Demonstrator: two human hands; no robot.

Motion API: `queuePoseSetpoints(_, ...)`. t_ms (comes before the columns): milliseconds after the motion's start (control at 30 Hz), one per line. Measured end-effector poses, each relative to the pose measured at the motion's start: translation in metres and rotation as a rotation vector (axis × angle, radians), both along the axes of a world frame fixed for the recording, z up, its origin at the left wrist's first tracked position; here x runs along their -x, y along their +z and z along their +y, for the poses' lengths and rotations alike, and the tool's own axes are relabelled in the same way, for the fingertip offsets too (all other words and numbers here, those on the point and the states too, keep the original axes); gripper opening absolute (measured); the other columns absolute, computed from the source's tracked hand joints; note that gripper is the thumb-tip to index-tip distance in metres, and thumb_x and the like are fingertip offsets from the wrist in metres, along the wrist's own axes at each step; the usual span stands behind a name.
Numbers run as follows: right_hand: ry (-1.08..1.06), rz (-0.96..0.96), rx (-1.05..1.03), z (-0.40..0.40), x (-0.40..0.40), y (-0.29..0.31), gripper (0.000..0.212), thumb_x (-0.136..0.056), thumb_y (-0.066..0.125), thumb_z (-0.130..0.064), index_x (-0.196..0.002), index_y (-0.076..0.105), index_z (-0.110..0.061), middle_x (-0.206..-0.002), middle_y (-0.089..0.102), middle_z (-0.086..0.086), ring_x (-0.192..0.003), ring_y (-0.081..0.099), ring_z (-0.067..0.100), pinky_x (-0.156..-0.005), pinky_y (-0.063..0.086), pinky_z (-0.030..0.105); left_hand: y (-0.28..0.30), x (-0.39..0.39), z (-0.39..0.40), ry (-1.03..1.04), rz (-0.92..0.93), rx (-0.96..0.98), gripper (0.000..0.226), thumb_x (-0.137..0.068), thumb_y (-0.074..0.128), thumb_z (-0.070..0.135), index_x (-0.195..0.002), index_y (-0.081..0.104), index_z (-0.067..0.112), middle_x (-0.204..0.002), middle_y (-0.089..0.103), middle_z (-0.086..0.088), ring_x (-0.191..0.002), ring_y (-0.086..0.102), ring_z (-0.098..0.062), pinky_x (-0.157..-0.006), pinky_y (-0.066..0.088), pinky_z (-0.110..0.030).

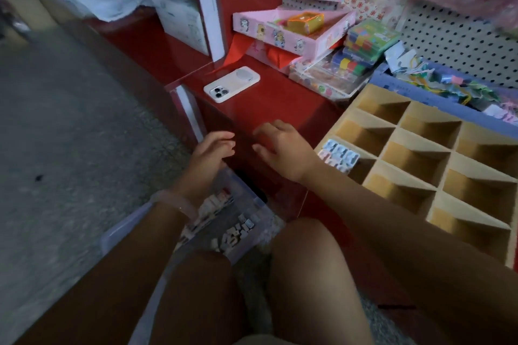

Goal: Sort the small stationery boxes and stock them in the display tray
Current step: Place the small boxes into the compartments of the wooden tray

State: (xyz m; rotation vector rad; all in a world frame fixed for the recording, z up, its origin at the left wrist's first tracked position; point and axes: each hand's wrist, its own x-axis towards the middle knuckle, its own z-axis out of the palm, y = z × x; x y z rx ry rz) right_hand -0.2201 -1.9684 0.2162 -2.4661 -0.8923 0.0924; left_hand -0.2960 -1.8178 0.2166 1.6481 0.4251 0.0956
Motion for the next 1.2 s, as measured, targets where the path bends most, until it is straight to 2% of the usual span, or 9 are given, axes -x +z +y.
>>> queuePoseSetpoints(300, 0.385, 0.439, 0.296, 0.098, 0.022, -0.096, 0.047, -0.095, 0.051, -0.018, -0.14, 0.039, -0.009, -0.142, 0.041, 0.01, -0.128, 0.042, 0.028, -0.1, 0.035, 0.029, -0.084, 0.07, 0.098, 0.374, 0.233, 0.088, 0.018, -0.096, 0.047, 0.008, -0.094, 0.058, 0.021, -0.088, 0.06, 0.0, -0.08, 0.057, -0.012, -0.068, 0.042, -0.026)
queuePoseSetpoints(400, 0.385, 0.516, 0.421, 0.124, 0.016, -0.142, 0.048, -0.094, 0.053, -0.025, -0.138, 0.041, -0.012, -0.145, 0.035, 0.014, -0.131, 0.037, 0.034, -0.106, 0.034, 0.041, -0.138, 0.079, 0.122, 0.407, 0.347, 0.13, 0.015, -0.098, 0.044, 0.011, -0.105, 0.056, 0.017, -0.097, 0.059, -0.006, -0.081, 0.056, -0.013, -0.068, 0.041, -0.025)
queuePoseSetpoints(533, 0.451, 0.58, 0.543, 0.146, 0.015, -0.202, 0.044, -0.093, 0.053, -0.03, -0.132, 0.045, -0.011, -0.132, 0.049, 0.015, -0.112, 0.052, 0.03, -0.091, 0.045, 0.038, -0.219, 0.082, 0.138, 0.406, 0.566, 0.186, 0.014, -0.098, 0.045, 0.02, -0.11, 0.051, 0.02, -0.107, 0.055, -0.006, -0.093, 0.053, -0.018, -0.08, 0.038, -0.031)
queuePoseSetpoints(633, 0.446, 0.712, 0.53, 0.151, 0.019, -0.246, 0.051, -0.094, 0.054, -0.024, -0.14, 0.04, -0.007, -0.143, 0.041, 0.013, -0.127, 0.043, 0.028, -0.104, 0.036, 0.032, -0.271, 0.089, 0.148, 0.393, 0.693, 0.183, 0.022, -0.099, 0.043, 0.014, -0.12, 0.05, 0.016, -0.109, 0.052, -0.011, -0.079, 0.049, -0.013, -0.066, 0.036, -0.024)
queuePoseSetpoints(733, 0.429, 0.777, 0.531, 0.151, 0.022, -0.284, 0.054, -0.094, 0.055, -0.022, -0.143, 0.036, -0.011, -0.145, 0.04, 0.011, -0.128, 0.043, 0.025, -0.1, 0.034, 0.026, -0.322, 0.106, 0.155, 0.33, 0.846, 0.138, 0.037, -0.098, 0.043, 0.007, -0.134, 0.044, 0.002, -0.129, 0.051, -0.021, -0.093, 0.046, -0.02, -0.069, 0.036, -0.025)
queuePoseSetpoints(833, 0.432, 0.803, 0.551, 0.155, 0.024, -0.318, 0.052, -0.092, 0.057, -0.021, -0.139, 0.041, -0.01, -0.138, 0.047, 0.013, -0.122, 0.048, 0.026, -0.093, 0.037, 0.025, -0.359, 0.123, 0.155, 0.244, 0.938, -0.016, 0.036, -0.097, 0.048, 0.009, -0.132, 0.047, 0.0, -0.123, 0.054, -0.02, -0.093, 0.049, -0.023, -0.062, 0.037, -0.023)
queuePoseSetpoints(933, 0.463, 0.818, 0.564, 0.158, 0.026, -0.342, 0.046, -0.093, 0.057, -0.022, -0.135, 0.046, -0.008, -0.132, 0.051, 0.013, -0.117, 0.051, 0.027, -0.09, 0.04, 0.029, -0.393, 0.132, 0.151, 0.119, 0.993, -0.154, 0.055, -0.092, 0.051, 0.033, -0.14, 0.043, 0.007, -0.137, 0.046, -0.02, -0.122, 0.047, -0.034, -0.094, 0.04, -0.031)
queuePoseSetpoints(1000, 0.473, 0.844, 0.56, 0.16, 0.026, -0.349, 0.044, -0.093, 0.056, -0.022, -0.134, 0.047, -0.008, -0.131, 0.053, 0.013, -0.117, 0.052, 0.027, -0.092, 0.043, 0.033, -0.408, 0.129, 0.148, 0.004, 1.079, -0.262, 0.061, -0.09, 0.048, 0.041, -0.144, 0.036, 0.014, -0.147, 0.033, -0.021, -0.135, 0.032, -0.036, -0.108, 0.027, -0.036)
queuePoseSetpoints(1200, 0.423, 0.844, 0.587, 0.157, 0.015, -0.357, 0.039, -0.094, 0.053, -0.025, -0.131, 0.05, -0.013, -0.123, 0.059, 0.013, -0.111, 0.057, 0.026, -0.085, 0.046, 0.029, -0.427, 0.126, 0.136, -0.211, 1.208, -0.369, 0.06, -0.09, 0.053, 0.045, -0.144, 0.032, 0.027, -0.15, 0.024, -0.015, -0.128, 0.035, -0.034, -0.104, 0.032, -0.039)
